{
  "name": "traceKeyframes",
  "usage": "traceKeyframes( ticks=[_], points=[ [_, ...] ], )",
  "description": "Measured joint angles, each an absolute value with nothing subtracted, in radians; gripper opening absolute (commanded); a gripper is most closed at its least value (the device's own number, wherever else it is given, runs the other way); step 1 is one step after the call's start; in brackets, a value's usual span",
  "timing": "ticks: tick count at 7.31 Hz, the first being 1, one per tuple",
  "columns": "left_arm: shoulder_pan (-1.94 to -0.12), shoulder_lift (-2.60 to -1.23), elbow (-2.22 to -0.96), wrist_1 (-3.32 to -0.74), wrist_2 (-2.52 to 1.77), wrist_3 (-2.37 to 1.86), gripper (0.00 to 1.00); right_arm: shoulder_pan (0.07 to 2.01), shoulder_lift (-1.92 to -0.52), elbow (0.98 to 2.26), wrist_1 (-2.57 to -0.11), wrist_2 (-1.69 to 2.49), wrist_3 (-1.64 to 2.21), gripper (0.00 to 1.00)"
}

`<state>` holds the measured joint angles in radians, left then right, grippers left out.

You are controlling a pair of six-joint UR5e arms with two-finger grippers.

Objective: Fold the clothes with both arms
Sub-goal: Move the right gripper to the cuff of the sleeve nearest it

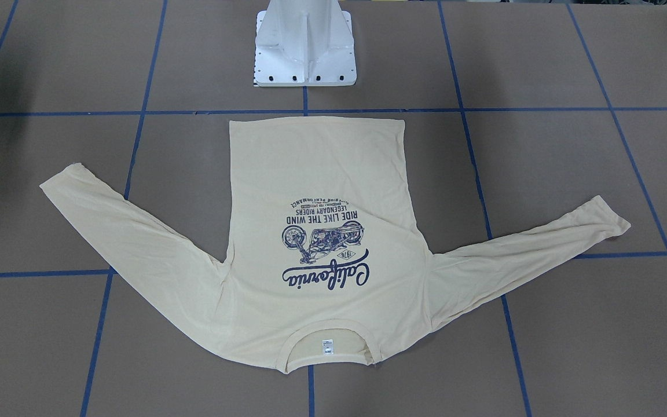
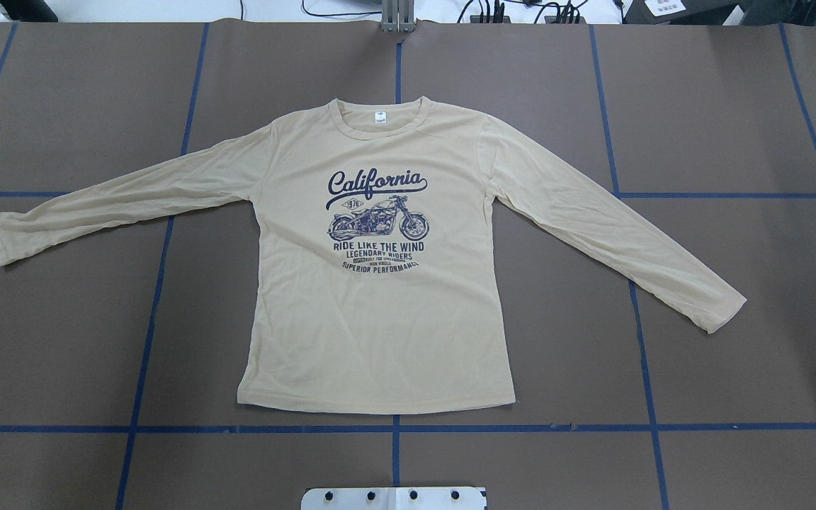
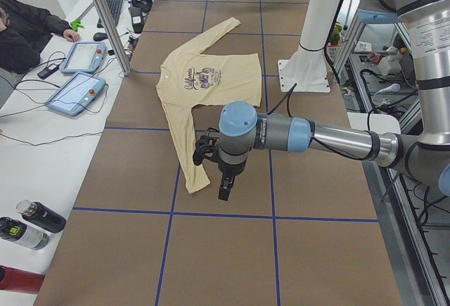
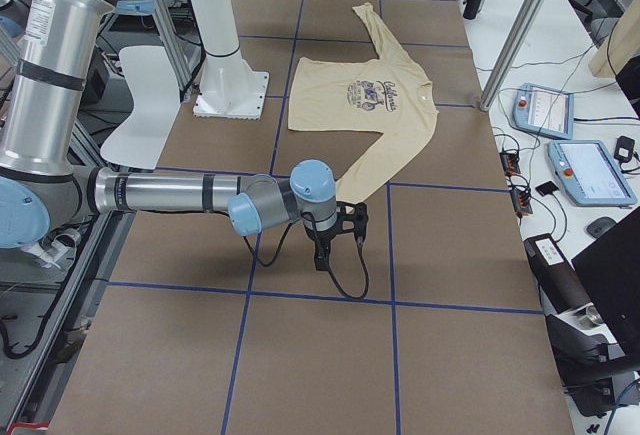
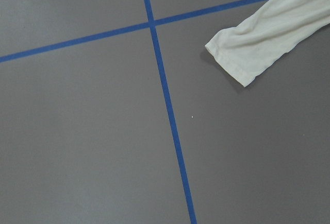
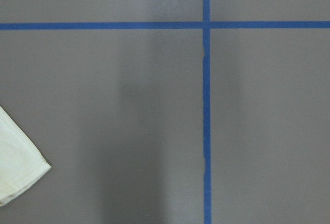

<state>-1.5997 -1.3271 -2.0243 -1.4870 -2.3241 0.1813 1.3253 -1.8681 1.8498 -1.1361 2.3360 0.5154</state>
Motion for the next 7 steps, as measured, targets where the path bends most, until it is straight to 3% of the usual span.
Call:
traceKeyframes(
  ticks=[3, 5, 6, 7],
  points=[
    [-1.601, -1.431, -2.018, -1.494, -2.321, 0.177, 1.0, 1.037, -1.869, 1.83, -0.86, 2.167, 0.934, 1.0],
    [-1.601, -1.435, -2.018, -1.497, -2.321, 0.18, 1.0, 0.872, -1.848, 1.769, -0.681, 2.026, 1.144, 0.81],
    [-1.602, -1.433, -2.019, -1.499, -2.321, 0.183, 1.0, 0.825, -1.835, 1.747, -0.635, 1.982, 1.196, 0.65],
    [-1.602, -1.431, -2.02, -1.501, -2.321, 0.183, 1.0, 0.8, -1.829, 1.732, -0.615, 1.956, 1.217, 0.63]
  ],
)
